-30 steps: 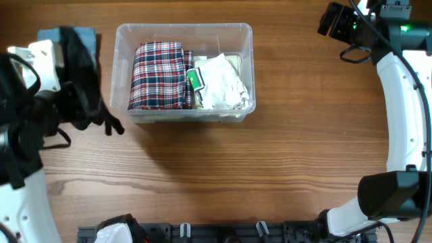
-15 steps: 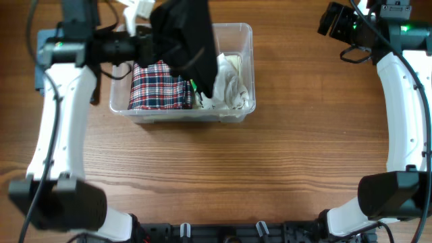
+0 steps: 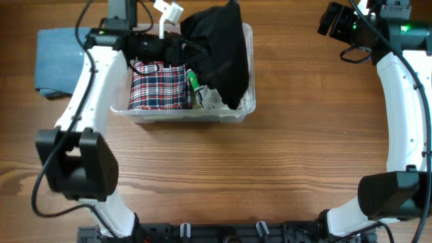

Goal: Pack container
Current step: 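Lift the black shirt and carry it over the bin's right half, then lower the black shirt into the bin and release it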

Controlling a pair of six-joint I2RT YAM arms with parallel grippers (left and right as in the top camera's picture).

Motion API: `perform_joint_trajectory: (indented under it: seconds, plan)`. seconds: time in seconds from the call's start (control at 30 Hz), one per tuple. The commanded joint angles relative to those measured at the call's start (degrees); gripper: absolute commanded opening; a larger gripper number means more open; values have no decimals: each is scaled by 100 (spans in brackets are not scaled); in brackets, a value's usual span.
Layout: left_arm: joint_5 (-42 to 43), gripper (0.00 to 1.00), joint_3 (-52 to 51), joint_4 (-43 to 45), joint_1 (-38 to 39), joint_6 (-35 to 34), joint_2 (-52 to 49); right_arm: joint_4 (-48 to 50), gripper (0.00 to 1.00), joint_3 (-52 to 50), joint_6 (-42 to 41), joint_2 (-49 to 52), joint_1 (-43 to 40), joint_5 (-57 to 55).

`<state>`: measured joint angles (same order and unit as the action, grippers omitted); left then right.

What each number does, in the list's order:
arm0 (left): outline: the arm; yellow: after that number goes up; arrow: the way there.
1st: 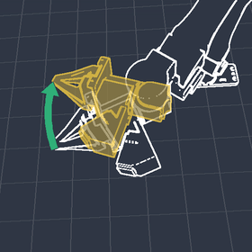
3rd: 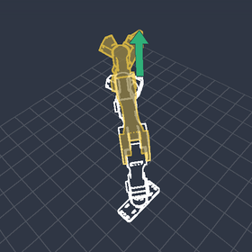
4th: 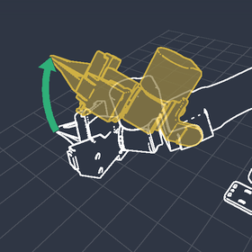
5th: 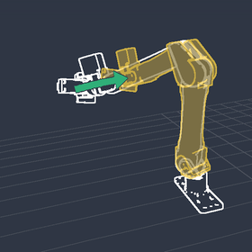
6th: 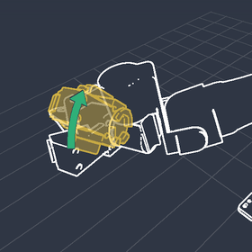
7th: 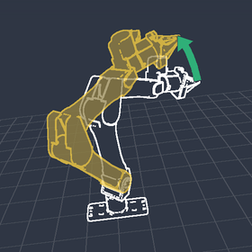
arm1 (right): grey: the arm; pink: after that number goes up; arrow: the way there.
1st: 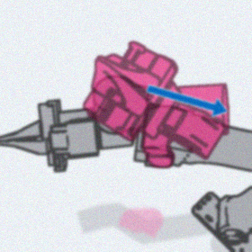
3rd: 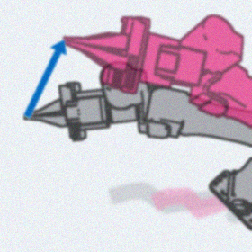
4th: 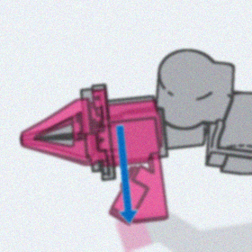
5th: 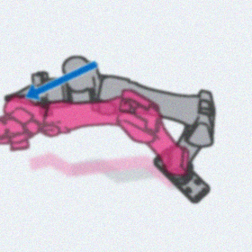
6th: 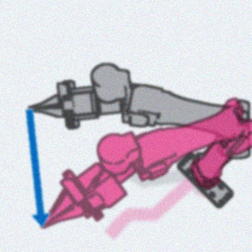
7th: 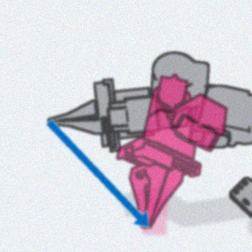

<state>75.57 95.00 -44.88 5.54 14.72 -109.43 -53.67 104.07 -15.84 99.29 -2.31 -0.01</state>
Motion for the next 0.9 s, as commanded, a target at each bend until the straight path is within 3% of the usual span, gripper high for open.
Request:
perform_joint_trajectory:
  seconds: [0.0, 0.2, 0.37, 0.5, 0.7, 0.77, 0.87]
  plan:
    - [-136, 4, 96, -33, 24, 184, -234, 11, 100, 48, -81, -7, 9, 48]
    - [-1331, 4, 96, -649, 66, 734, -354, 11, 100, 48, -83, -7, 9, 48]
    - [-2623, 4, 96, -726, 267, 761, -374, 11, 100, 48, -83, -7, 9, 48]
    - [-3128, 4, 98, -612, 396, 708, -378, 11, 100, 48, -83, -7, 9, 48]
    - [-3136, 4, 573, -634, 374, -256, 50, 11, 100, 48, -81, -7, 9, 48]
    - [-3668, 4, 732, -645, 372, -811, 374, 11, 100, 48, -79, -7, 9, 48]
    - [-4588, 4, 741, -730, 380, -1095, 756, 11, 100, 48, -81, -7, 9, 48]
